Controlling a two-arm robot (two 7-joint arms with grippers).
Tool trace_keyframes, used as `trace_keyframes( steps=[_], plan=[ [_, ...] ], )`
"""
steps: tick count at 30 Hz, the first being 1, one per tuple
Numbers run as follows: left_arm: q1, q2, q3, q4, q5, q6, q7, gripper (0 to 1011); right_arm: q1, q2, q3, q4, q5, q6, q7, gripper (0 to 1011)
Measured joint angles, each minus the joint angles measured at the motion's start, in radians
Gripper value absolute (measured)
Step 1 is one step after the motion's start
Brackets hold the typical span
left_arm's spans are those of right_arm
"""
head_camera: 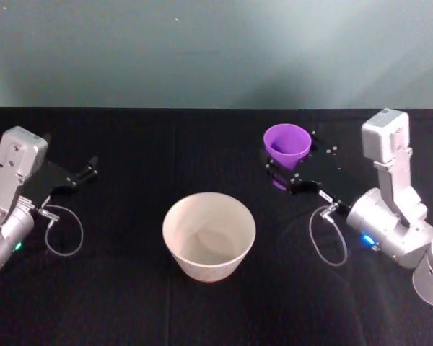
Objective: Pick up the cup and pour the mung beans from the cup into the bowl.
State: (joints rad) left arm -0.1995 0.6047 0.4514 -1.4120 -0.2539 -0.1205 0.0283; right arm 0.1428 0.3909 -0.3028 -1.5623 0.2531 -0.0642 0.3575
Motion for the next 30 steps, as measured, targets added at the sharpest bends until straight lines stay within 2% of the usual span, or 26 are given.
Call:
trace_keyframes(
  steps=[1,3,6,9,12,15,16,22,30],
  plan=[
    [0.000,0.000,0.000,0.000,0.000,0.000,0.000,1000,0.002,0.003,-0.004,-0.004,-0.012,0.004,-0.002,739],
    [0.000,0.000,0.000,0.000,0.000,0.000,0.000,1000,0.013,0.015,-0.024,-0.026,-0.071,0.023,-0.012,739],
    [0.000,0.000,0.000,0.000,0.000,0.000,0.000,1000,0.021,0.022,-0.042,-0.039,-0.120,0.040,-0.020,739],
    [0.000,0.000,0.000,0.000,0.000,0.000,0.000,1000,0.034,0.033,-0.068,-0.060,-0.200,0.067,-0.032,739],
    [0.000,0.000,0.000,0.000,0.000,0.000,0.000,1000,0.040,0.040,-0.086,-0.073,-0.249,0.085,-0.039,739],
    [0.000,0.000,0.000,0.000,0.000,0.000,0.000,1000,0.051,0.050,-0.115,-0.091,-0.330,0.112,-0.047,739],
    [0.000,0.000,0.000,0.000,0.000,0.000,0.000,1000,0.051,0.050,-0.115,-0.091,-0.330,0.112,-0.047,739],
    [0.000,0.000,0.000,0.000,0.000,0.000,0.000,1000,0.066,0.062,-0.161,-0.119,-0.452,0.146,-0.049,739],
    [0.000,0.000,0.000,0.000,0.000,0.000,0.000,1000,0.077,0.065,-0.197,-0.135,-0.551,0.160,-0.046,739]
  ],
)
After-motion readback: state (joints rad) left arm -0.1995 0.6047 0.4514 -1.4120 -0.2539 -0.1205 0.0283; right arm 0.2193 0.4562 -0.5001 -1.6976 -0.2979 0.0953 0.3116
